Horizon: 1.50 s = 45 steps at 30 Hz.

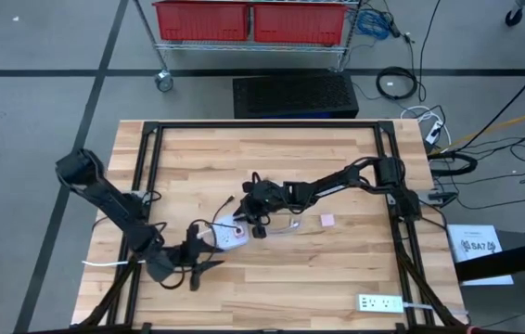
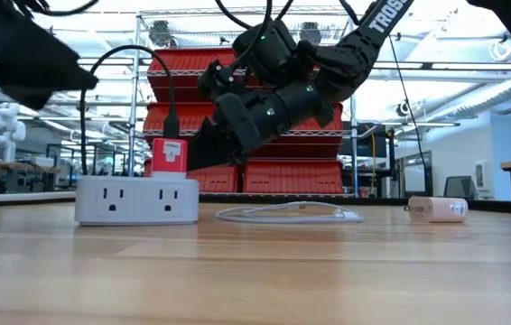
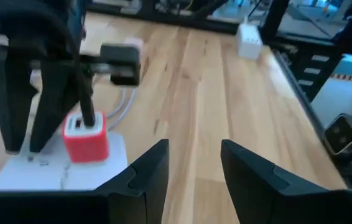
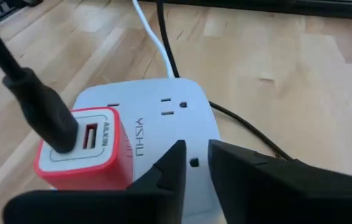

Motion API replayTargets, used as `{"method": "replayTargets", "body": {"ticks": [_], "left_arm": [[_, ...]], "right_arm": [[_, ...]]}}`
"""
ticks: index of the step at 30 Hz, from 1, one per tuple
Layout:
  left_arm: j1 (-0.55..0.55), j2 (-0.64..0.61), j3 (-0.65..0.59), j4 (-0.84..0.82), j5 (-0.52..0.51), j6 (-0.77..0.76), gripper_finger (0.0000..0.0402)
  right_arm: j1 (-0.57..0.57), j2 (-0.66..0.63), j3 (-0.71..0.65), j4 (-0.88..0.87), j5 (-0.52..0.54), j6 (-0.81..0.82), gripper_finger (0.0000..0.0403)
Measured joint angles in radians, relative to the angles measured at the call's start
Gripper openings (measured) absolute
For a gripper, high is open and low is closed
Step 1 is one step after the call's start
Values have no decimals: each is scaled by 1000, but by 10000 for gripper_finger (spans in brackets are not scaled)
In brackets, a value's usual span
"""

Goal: Insert USB
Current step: Insert the black charger cable into the red charger adapter on the left white outlet extension

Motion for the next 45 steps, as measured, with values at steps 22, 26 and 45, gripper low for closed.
{"method": "replayTargets", "body": {"ticks": [22,26,45], "left_arm": [[-217,-346,1,-9,-375,438,152],[-218,-358,1,-13,-378,446,148],[-221,-358,1,-46,-413,438,9]], "right_arm": [[48,-33,1,-280,-10,-24,5],[89,15,16,-192,-14,12,7],[97,297,581,-503,-117,-95,0]]}}
